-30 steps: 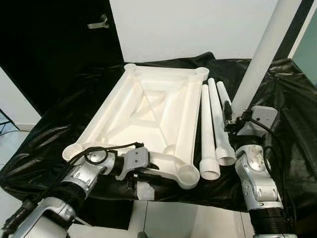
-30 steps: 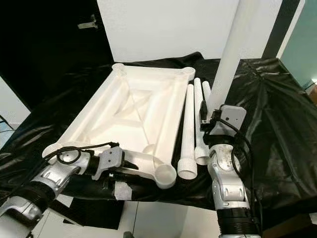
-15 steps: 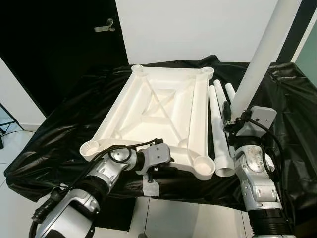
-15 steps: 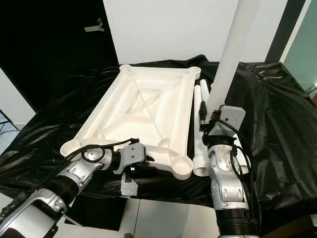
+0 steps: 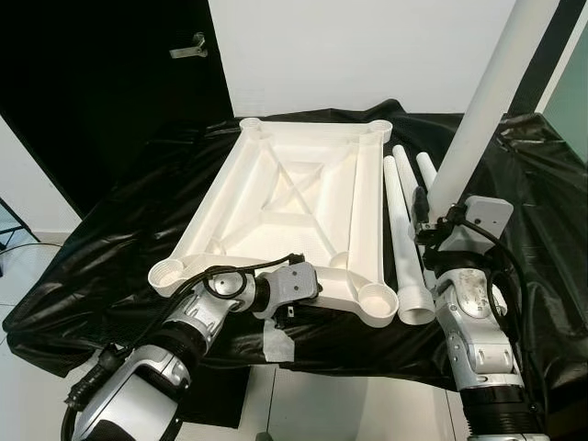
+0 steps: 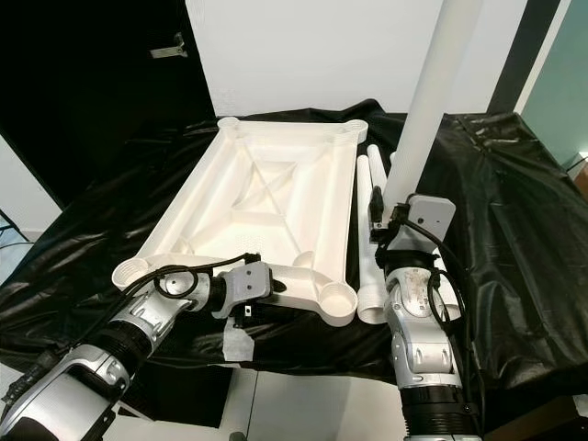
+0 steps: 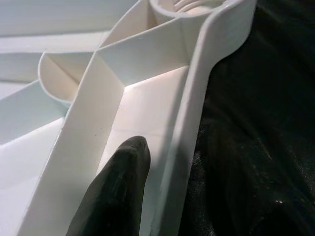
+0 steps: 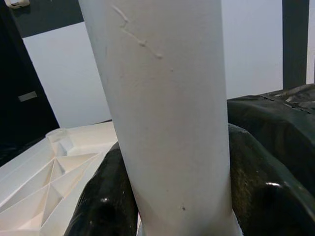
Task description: Building children table
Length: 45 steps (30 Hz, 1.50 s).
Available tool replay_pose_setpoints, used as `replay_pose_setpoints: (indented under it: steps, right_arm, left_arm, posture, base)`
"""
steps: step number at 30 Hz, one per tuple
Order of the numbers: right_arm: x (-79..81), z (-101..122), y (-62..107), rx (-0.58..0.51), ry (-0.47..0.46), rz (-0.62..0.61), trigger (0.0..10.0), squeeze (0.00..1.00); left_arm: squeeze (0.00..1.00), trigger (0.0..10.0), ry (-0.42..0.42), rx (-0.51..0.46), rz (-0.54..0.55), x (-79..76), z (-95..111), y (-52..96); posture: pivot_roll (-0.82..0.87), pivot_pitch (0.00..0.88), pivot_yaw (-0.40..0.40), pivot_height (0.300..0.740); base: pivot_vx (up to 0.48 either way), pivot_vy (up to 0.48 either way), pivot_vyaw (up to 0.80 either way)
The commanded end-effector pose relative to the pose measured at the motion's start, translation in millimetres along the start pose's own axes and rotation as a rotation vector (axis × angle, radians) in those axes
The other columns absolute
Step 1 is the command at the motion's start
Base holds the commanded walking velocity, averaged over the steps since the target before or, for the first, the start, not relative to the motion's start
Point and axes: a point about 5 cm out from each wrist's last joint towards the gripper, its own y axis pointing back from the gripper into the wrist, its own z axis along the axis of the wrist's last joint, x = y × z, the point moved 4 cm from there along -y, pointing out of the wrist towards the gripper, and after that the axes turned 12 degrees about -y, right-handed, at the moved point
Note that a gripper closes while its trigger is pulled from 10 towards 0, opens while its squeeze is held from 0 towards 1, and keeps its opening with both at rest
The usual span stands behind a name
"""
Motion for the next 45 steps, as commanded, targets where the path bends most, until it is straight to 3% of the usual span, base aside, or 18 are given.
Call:
replay_pose_setpoints:
  steps: [1,4,5,6,8,11,20,25,27,28,30,31,33,38,45]
  right_arm:
    - [1.2,0,1.5,0.001,-0.007,0.002,10.0,0.00]
    - [0.7,0,2.1,0.002,-0.007,0.000,10.0,0.00]
    - [0.4,-1,3.0,0.005,-0.008,-0.002,10.0,0.00]
    - [0.4,-1,3.0,0.005,-0.008,-0.002,10.0,0.00]
    - [2.0,-4,3.3,0.014,-0.012,0.003,10.0,0.00]
    - [5.2,-5,0.7,0.020,-0.015,0.016,10.0,0.00]
    - [7.1,-4,-2.1,0.020,-0.015,0.029,10.0,0.00]
    - [7.1,-5,-0.7,0.025,-0.014,0.032,10.0,0.00]
    - [7.3,-8,1.6,0.038,-0.013,0.033,10.0,0.00]
    - [7.3,-8,1.6,0.038,-0.013,0.033,10.0,0.00]
    - [12.6,-13,4.8,0.063,-0.017,0.052,10.0,0.00]
    - [14.9,-15,5.6,0.072,-0.019,0.060,10.0,0.00]
    - [14.9,-15,5.6,0.072,-0.019,0.060,10.0,0.00]
    - [43.6,-21,8.7,0.104,-0.011,0.175,10.0,0.00]
    - [67.0,-22,12.5,0.125,0.020,0.318,10.0,0.00]
  left_arm:
    - [0.00,10.0,0.027,0.071,0.152,2.0,-20,14.4]
    - [0.00,10.0,0.023,0.028,0.167,5.2,-14,22.0]
    - [0.00,10.0,0.045,-0.063,0.152,2.5,-4,32.2]
    - [0.00,10.0,0.045,-0.063,0.152,2.5,-4,32.2]
    - [0.00,10.0,0.107,-0.229,0.097,-8.8,13,51.8]
    - [0.00,10.0,0.153,-0.335,0.071,-16.6,23,66.2]
    - [0.00,10.0,0.189,-0.461,0.147,-2.9,40,72.5]
    - [0.00,10.0,0.207,-0.540,0.268,16.3,52,78.3]
    - [0.00,10.0,0.246,-0.558,0.434,40.5,53,80.3]
    - [0.00,10.0,0.246,-0.558,0.434,40.5,53,80.3]
    - [0.00,10.0,0.308,-0.556,0.654,70.8,51,85.3]
    - [0.00,10.0,0.329,-0.557,0.711,78.4,51,87.0]
    - [0.00,10.0,0.329,-0.557,0.711,78.4,51,87.0]
    - [0.00,10.0,0.389,-0.600,0.743,84.7,62,74.5]
    - [0.00,10.0,0.388,-0.618,0.750,88.4,68,72.8]
  posture:
    - [-0.12,0.021,0.068,0.740]
    - [-0.12,0.021,0.068,0.740]
    - [-0.11,0.021,0.065,0.740]
    - [-0.11,0.021,0.065,0.740]
    - [-0.10,0.022,0.059,0.740]
    - [-0.09,0.021,0.054,0.740]
    - [-0.09,0.018,0.047,0.740]
    - [-0.10,0.017,0.051,0.740]
    - [-0.10,0.017,0.051,0.740]
    - [-0.10,0.017,0.051,0.740]
    - [-0.10,0.018,0.055,0.740]
    - [-0.10,0.018,0.055,0.740]
    - [-0.10,0.018,0.055,0.740]
    - [-0.10,0.010,0.061,0.740]
    - [-0.10,0.007,0.061,0.740]
  base:
    - [0.000,0.000,0.00]
    - [0.000,0.000,0.00]
    - [0.000,0.000,0.00]
    - [0.000,0.000,0.00]
    - [0.000,0.000,0.00]
    - [0.000,0.000,0.00]
    - [0.000,0.000,0.00]
    - [0.000,0.000,0.00]
    - [0.000,0.000,0.00]
    - [0.000,0.000,0.00]
    - [0.000,0.000,0.00]
    - [0.000,0.000,0.00]
    - [0.000,0.000,0.00]
    - [0.000,0.000,0.00]
    - [0.000,0.000,0.00]
